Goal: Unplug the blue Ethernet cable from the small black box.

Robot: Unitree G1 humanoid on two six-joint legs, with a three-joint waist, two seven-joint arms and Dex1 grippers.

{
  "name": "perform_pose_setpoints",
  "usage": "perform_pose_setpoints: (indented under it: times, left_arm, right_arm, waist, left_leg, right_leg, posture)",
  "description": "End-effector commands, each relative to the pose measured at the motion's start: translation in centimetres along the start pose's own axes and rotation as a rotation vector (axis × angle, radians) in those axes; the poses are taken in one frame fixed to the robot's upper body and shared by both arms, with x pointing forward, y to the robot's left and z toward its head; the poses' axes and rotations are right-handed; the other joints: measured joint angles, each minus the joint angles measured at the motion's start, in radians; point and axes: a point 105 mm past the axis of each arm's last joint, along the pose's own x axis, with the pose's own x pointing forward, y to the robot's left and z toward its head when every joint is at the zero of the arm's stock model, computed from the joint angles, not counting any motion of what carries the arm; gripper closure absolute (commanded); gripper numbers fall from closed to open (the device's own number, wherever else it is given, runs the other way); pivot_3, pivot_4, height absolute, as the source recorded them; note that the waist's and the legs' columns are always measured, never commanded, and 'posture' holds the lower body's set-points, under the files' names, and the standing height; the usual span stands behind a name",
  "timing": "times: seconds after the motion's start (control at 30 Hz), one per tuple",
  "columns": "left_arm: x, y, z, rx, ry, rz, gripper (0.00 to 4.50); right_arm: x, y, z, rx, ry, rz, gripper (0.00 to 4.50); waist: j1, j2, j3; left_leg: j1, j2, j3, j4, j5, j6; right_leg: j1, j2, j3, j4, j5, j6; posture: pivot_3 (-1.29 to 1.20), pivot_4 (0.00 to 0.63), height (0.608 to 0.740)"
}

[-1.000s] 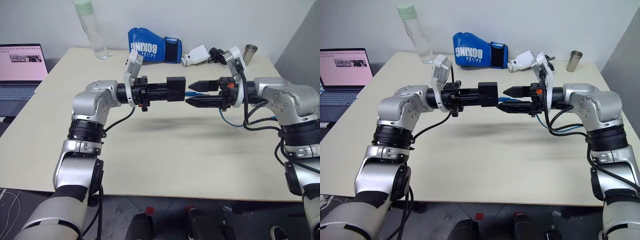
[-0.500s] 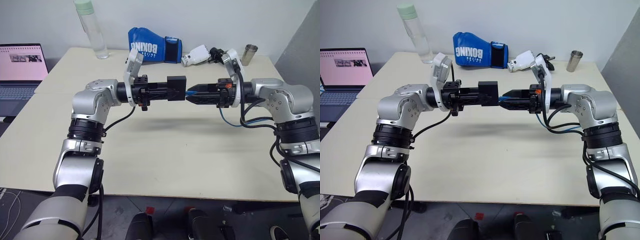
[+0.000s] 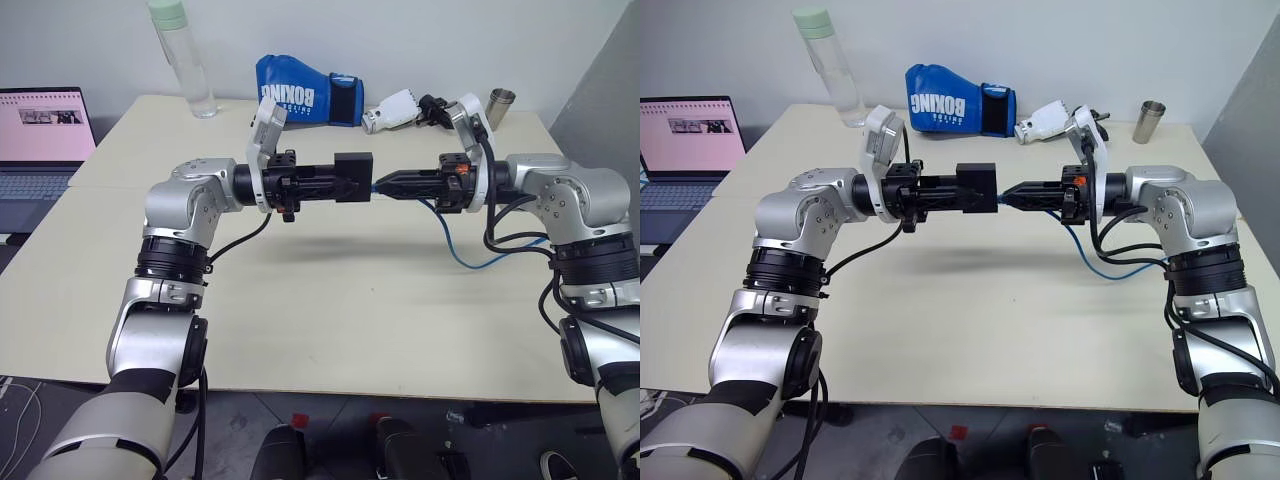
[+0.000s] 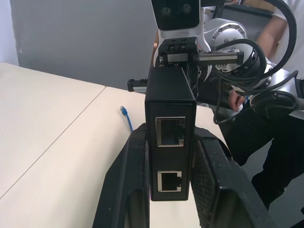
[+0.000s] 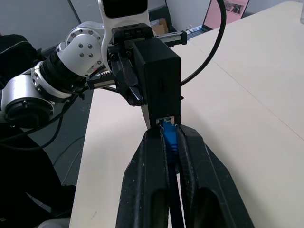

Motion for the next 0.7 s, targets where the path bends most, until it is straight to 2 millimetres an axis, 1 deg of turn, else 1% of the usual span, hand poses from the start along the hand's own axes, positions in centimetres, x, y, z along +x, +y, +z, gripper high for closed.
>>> perform_pose_setpoints:
  times: [0.03,0.1,0.17,0.27,0.43,0.7]
  left_arm:
    - [0.56,-0.41,1.67,0.061,-0.009,-0.027,3.72]
    - [0.55,-0.41,1.69,0.061,-0.009,-0.027,3.72]
    - [0.55,-0.41,1.70,0.062,-0.009,-0.028,3.72]
    - [0.57,-0.42,1.67,0.062,-0.009,-0.029,3.72]
    - [0.62,-0.41,1.69,0.062,-0.010,-0.030,3.72]
    - [0.68,-0.34,1.74,0.064,-0.010,-0.028,3.72]
  right_arm:
    - [-0.30,0.19,1.24,-0.061,-0.024,-0.008,4.49]
    - [-0.31,0.24,1.32,-0.059,-0.026,-0.002,3.79]
    - [-0.30,0.22,1.41,-0.059,-0.027,-0.003,3.48]
    - [-0.29,0.60,1.36,-0.032,-0.017,0.026,2.79]
    - [-0.10,0.89,1.15,-0.032,-0.008,0.041,2.79]
    - [-0.08,0.20,1.01,-0.049,-0.010,0.010,2.79]
  waist:
    - [0.000,0.000,0.000]
    - [0.000,0.000,0.000]
    - [0.000,0.000,0.000]
    - [0.000,0.000,0.000]
    - [0.000,0.000,0.000]
    - [0.000,0.000,0.000]
  left_leg:
    - [0.000,0.000,0.000,0.000,0.000,0.000]
    - [0.000,0.000,0.000,0.000,0.000,0.000]
    - [0.000,0.000,0.000,0.000,0.000,0.000]
    - [0.000,0.000,0.000,0.000,0.000,0.000]
    - [0.000,0.000,0.000,0.000,0.000,0.000]
    - [0.000,0.000,0.000,0.000,0.000,0.000]
  right_leg:
    - [0.000,0.000,0.000,0.000,0.000,0.000]
    - [0.000,0.000,0.000,0.000,0.000,0.000]
    - [0.000,0.000,0.000,0.000,0.000,0.000]
    - [0.000,0.000,0.000,0.000,0.000,0.000]
    - [0.000,0.000,0.000,0.000,0.000,0.000]
    - [0.000,0.000,0.000,0.000,0.000,0.000]
  posture:
    - [0.00,0.150,0.740]
    - [0.00,0.150,0.740]
    - [0.00,0.150,0.740]
    - [0.00,0.150,0.740]
    - [0.00,0.150,0.740]
    - [0.00,0.150,0.740]
